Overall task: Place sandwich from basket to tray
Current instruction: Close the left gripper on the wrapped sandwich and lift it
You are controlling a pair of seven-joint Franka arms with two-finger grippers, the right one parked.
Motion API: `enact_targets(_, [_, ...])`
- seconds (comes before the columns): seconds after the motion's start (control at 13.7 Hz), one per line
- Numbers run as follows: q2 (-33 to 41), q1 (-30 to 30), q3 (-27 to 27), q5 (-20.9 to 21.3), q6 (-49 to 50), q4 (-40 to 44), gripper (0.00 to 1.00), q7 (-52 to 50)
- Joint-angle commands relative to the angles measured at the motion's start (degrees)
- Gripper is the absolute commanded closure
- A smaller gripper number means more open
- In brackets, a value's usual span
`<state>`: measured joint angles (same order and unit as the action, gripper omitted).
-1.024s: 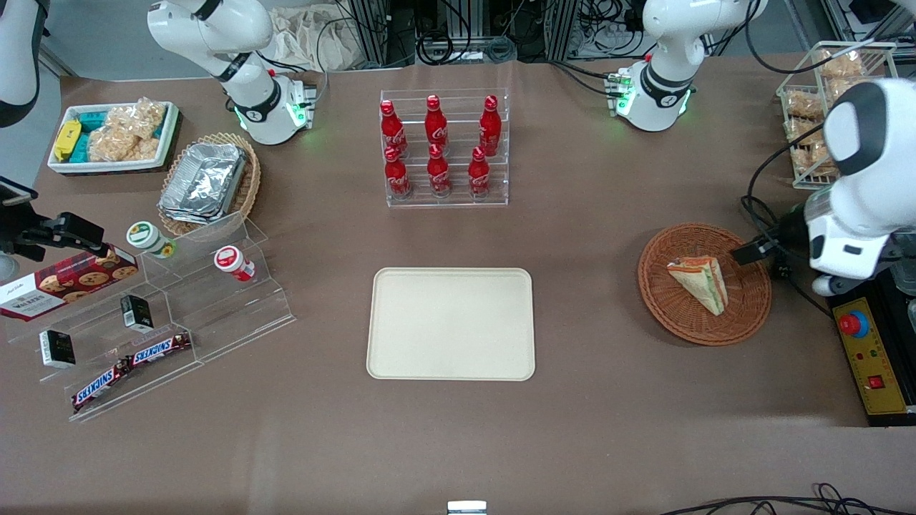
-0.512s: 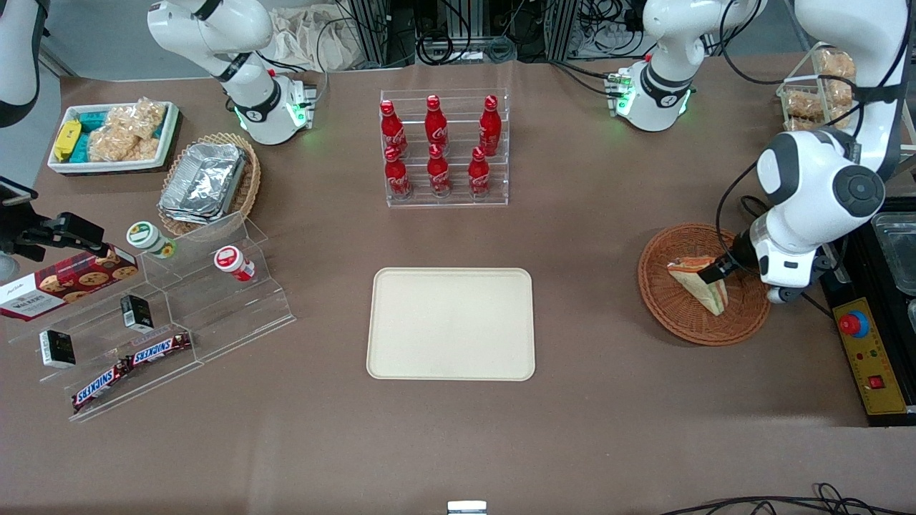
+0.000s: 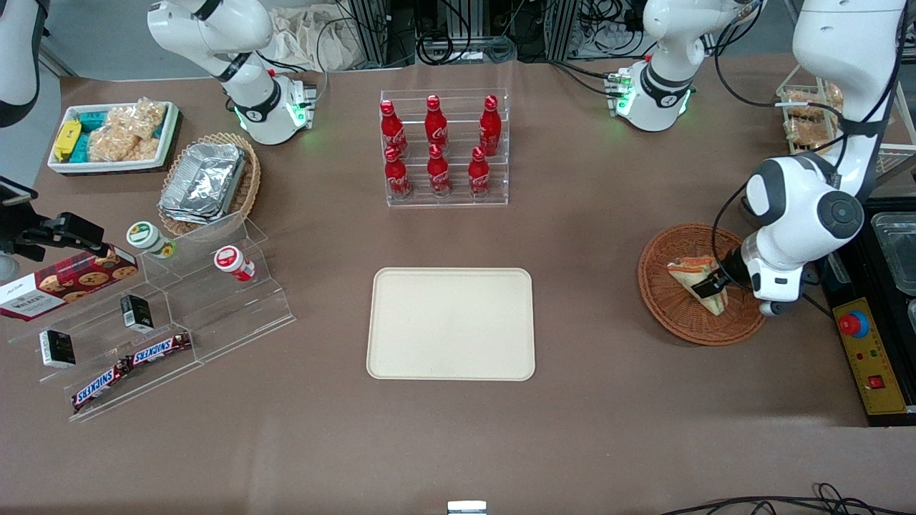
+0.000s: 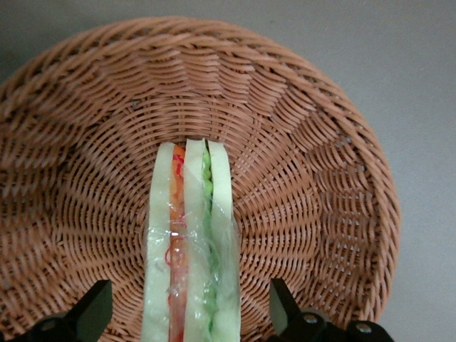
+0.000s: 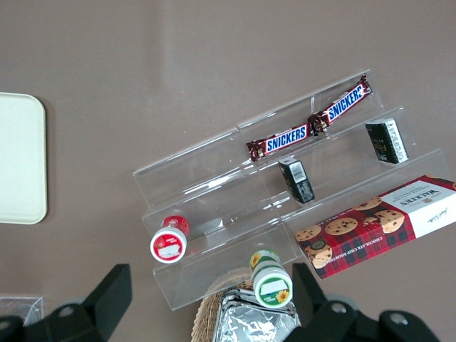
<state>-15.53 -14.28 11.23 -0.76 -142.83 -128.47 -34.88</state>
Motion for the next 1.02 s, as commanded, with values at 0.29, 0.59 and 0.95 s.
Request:
enact_targets(0.29, [-1.70,-0.14,0.20,5.94,-1.49,-0.46,1.00,-0.55])
enact_targets(0.59, [4.45,0.65,1.77,5.77,17.17,8.64,1.00,2.78])
enact_targets(0.95, [4.72,1.44,15.90,5.86,28.75,18.35,1.00,-0.34])
